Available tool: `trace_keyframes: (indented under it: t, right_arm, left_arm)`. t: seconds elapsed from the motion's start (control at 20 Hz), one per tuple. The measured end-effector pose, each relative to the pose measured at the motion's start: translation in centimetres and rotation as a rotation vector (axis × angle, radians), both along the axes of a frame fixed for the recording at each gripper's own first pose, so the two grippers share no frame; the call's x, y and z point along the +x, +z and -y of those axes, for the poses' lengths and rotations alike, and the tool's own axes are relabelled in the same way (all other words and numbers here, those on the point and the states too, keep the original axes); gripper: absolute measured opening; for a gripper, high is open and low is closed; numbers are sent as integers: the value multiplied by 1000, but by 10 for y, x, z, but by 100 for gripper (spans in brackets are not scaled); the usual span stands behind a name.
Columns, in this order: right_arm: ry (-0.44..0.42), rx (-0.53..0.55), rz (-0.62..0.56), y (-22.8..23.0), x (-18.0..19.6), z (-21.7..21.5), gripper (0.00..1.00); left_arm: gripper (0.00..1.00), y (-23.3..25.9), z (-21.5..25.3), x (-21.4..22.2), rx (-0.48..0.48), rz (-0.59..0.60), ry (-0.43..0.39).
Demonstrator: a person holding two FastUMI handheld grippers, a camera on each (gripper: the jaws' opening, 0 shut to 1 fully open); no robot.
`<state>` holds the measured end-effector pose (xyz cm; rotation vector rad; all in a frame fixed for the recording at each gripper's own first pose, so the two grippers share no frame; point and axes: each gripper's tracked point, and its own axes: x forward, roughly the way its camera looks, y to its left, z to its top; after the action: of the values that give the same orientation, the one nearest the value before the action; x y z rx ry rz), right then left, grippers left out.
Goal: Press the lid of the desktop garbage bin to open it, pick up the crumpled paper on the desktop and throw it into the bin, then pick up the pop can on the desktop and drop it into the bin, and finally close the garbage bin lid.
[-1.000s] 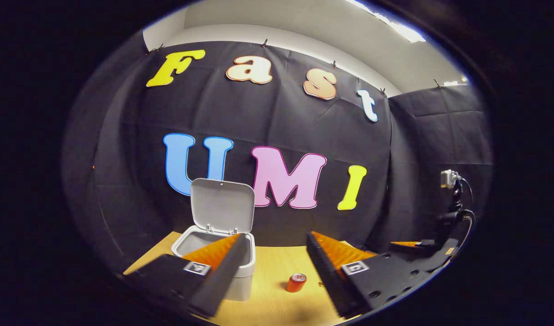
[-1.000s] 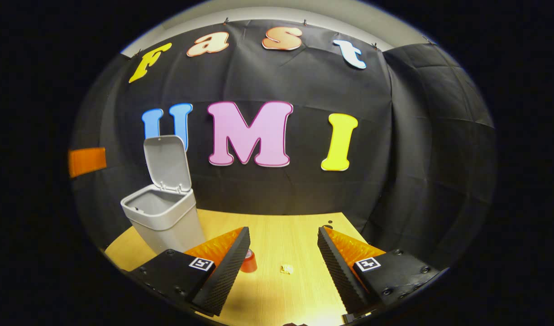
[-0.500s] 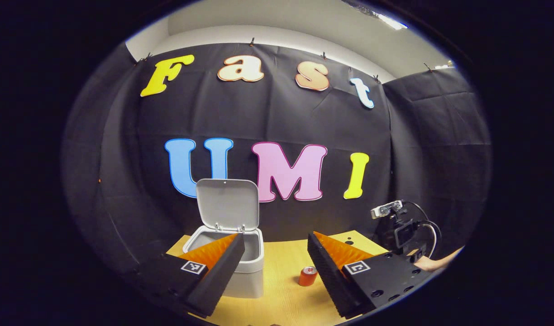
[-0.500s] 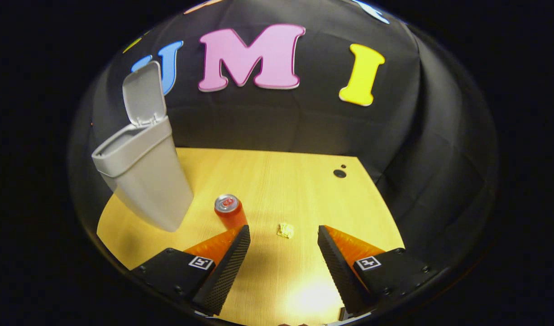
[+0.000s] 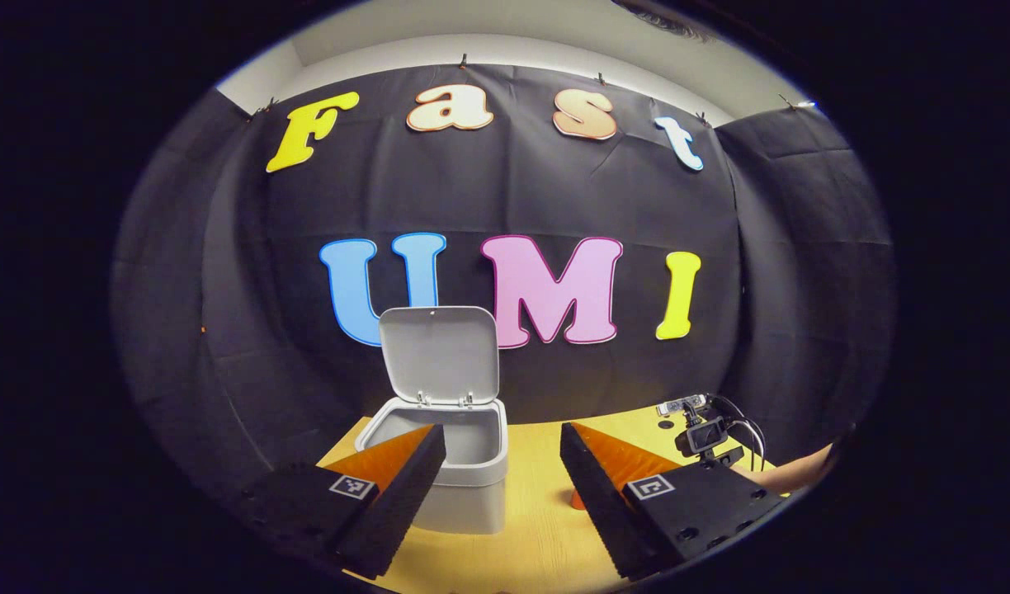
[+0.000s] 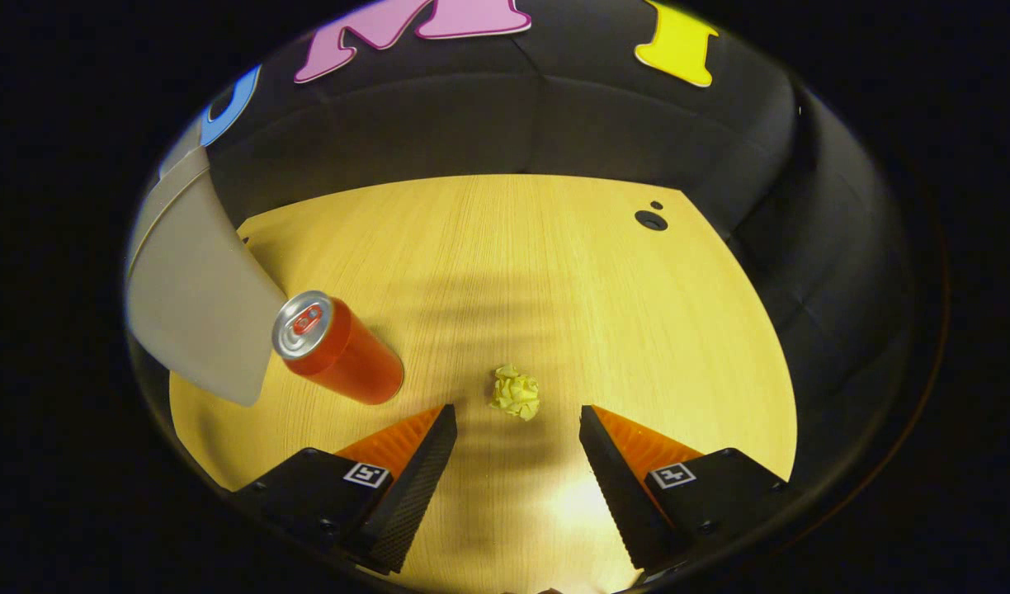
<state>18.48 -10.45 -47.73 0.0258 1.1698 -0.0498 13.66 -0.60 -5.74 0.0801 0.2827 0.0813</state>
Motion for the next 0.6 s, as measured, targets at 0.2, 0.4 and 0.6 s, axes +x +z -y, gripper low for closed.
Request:
trace_keyframes:
  t: [0.2,0.4,0.6]
  right_arm:
    - [-22,9,-35,-21,12,4,98]
    - [-14,28,-58,-38,18,4,97]
    - [-7,31,-75,-47,19,5,80]
  left_arm:
    - [95,-15,-10,12,-15,-33,45]
    - [95,-26,-13,24,-49,-53,74]
    - [95,-35,-11,30,-87,-65,91]
